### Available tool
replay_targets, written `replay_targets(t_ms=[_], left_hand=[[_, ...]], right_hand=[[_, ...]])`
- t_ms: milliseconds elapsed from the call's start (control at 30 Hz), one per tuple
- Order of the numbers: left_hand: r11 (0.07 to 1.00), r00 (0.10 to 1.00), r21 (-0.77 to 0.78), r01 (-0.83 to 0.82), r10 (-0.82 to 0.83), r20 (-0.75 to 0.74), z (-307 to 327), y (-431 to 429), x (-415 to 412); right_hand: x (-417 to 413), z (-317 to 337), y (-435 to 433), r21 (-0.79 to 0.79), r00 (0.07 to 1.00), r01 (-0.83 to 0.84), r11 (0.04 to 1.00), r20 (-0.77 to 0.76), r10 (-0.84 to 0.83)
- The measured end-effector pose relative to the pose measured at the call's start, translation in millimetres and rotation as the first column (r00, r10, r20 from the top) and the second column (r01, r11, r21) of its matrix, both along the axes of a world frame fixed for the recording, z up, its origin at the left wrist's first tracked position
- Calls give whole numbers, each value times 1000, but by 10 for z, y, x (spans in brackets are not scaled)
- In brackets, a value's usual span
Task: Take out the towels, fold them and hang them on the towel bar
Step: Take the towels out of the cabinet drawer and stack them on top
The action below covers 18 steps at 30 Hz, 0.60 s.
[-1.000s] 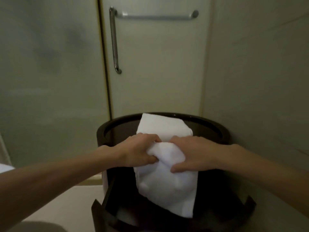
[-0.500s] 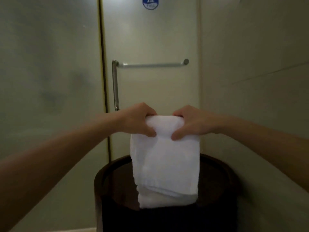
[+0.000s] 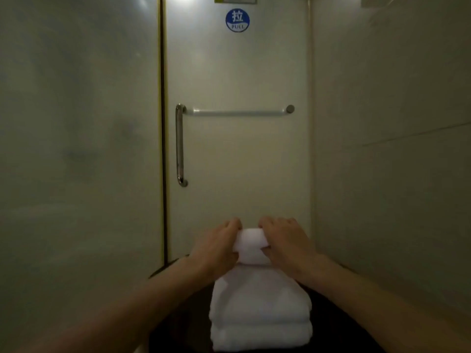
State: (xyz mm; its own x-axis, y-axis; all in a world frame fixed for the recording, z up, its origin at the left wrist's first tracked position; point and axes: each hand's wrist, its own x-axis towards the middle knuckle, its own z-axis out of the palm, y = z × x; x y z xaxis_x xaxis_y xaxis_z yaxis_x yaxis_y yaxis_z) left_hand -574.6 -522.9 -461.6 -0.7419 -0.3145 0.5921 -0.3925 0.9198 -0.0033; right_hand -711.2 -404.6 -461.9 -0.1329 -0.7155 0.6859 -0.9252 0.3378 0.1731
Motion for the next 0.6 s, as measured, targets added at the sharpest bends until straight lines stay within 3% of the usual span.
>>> replay_targets(t_ms=[67, 167, 367, 600], left_hand=[[998, 996, 46, 42, -46, 82, -386, 39, 83], [992, 992, 93, 84, -92, 82, -615, 86, 200], [994, 977, -57, 96, -83, 197, -465, 147, 293], [991, 945, -129, 38, 6, 327, -633, 262, 204]], right_hand=[[96, -343, 108, 99, 998, -63, 993, 11, 63], [170, -566, 226, 101, 996, -89, 991, 5, 89], [100, -495, 305, 155, 982, -152, 976, 136, 131], [107, -750, 401, 306, 994, -110, 946, 61, 95]])
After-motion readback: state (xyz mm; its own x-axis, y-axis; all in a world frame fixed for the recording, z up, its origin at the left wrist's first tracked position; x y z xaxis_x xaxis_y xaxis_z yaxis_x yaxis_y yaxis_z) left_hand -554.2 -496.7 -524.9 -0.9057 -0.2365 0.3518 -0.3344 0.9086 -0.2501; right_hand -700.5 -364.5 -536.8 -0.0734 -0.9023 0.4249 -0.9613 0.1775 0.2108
